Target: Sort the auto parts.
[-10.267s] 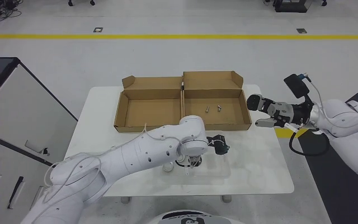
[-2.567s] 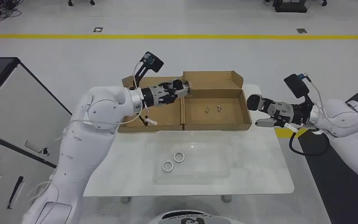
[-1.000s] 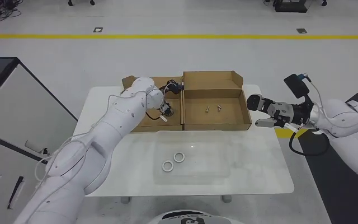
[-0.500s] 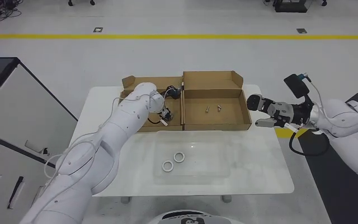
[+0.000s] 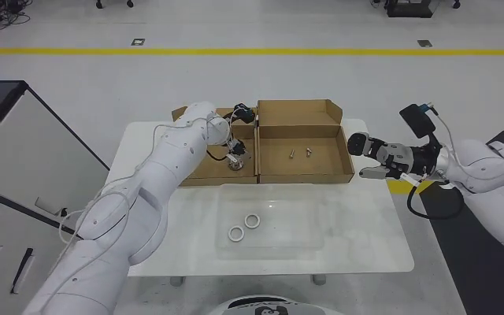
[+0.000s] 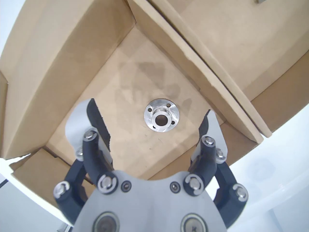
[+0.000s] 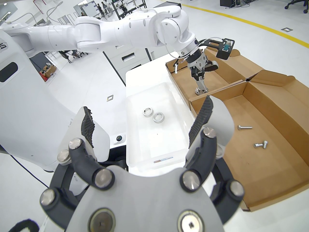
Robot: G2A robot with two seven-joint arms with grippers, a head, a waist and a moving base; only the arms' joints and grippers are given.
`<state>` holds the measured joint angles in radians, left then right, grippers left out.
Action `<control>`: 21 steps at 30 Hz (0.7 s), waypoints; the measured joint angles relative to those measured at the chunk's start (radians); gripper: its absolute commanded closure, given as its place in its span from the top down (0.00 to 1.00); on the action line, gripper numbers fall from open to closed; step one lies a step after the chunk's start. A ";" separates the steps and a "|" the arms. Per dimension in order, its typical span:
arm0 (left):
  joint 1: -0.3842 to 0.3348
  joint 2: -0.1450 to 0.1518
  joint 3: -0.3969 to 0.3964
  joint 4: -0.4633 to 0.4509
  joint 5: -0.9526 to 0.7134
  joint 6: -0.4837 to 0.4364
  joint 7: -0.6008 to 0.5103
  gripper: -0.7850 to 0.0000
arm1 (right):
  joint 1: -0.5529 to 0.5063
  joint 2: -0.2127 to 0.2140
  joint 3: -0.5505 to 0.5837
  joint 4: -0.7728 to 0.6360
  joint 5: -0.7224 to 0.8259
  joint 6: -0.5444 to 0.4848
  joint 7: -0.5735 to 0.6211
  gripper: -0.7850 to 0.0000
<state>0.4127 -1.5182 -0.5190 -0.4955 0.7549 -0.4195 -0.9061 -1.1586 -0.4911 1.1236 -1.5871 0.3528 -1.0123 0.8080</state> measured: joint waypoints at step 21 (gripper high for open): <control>0.248 0.200 -0.277 -0.819 -0.028 0.015 -0.361 1.00 | 0.000 0.000 0.000 0.000 0.000 0.000 0.000 1.00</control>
<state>0.6606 -1.3181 -0.7965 -1.3147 0.7272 -0.4046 -1.2673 -1.1586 -0.4911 1.1236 -1.5871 0.3528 -1.0123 0.8080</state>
